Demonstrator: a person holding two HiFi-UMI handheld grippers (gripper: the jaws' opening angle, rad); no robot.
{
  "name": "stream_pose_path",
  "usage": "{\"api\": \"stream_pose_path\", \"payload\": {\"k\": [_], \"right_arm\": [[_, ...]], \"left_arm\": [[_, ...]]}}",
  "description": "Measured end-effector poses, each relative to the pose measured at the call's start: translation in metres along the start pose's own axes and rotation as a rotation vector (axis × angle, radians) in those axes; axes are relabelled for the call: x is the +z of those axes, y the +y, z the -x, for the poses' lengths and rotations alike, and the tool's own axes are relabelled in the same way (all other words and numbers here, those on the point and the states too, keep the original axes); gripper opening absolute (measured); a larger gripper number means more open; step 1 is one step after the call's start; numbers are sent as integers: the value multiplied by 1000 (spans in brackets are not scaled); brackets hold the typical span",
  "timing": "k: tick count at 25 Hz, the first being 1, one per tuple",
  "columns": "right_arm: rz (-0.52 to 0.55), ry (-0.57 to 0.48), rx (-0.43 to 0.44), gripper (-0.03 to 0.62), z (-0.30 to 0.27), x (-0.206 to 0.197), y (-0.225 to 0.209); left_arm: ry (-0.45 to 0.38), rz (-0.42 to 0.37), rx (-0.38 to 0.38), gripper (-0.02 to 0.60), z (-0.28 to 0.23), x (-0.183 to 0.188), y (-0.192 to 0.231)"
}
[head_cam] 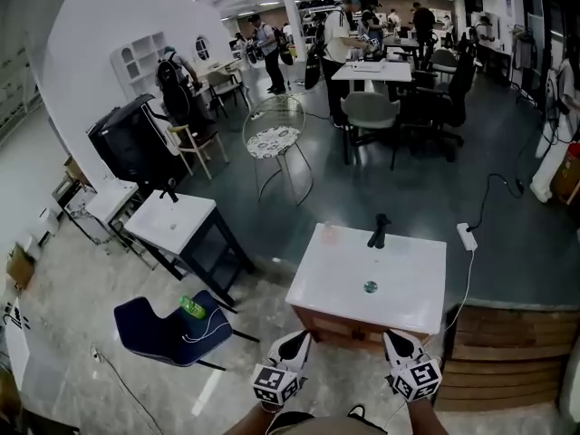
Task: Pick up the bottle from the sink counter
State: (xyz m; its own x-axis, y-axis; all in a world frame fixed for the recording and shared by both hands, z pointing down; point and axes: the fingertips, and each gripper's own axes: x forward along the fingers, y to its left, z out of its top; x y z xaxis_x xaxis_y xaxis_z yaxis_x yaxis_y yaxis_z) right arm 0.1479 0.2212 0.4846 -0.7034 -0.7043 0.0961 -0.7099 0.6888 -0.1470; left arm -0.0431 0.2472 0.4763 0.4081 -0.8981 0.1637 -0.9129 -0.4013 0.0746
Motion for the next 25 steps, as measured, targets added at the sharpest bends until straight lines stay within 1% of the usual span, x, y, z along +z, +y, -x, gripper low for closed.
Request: {"api": "stream_pose_path", "payload": {"k": [4,7,11,13,15,17,20,25], "right_arm": [[-5,7,29,11,-22,5,-15],[-8,52,36,11,-28,-10,-23],[-19,82,-7,11,-38,-23,-33],[-4,74,-37,11,-52,-19,-41],[24,66,-68,11,-72,-7,-48],[46,52,-89,11,-95,9,-47],[61,29,-111,11,-127,25,-44],[51,15,-153,11,-166,32,-43]], "left_arm": [[36,32,28,9,-8,-10,6],[50,44,25,9,-25,-21,13],[19,-11,-30,9,-45,-17,21],[-10,-28,-43,9,-57,-12,37],[-40,-39,-41,9,-73,-3,59],[-54,-48,-39,9,-83,8,86],[-69,-54,-65,9,-96,20,121],[-62,-25,-102,9,-125,8,161]]}}
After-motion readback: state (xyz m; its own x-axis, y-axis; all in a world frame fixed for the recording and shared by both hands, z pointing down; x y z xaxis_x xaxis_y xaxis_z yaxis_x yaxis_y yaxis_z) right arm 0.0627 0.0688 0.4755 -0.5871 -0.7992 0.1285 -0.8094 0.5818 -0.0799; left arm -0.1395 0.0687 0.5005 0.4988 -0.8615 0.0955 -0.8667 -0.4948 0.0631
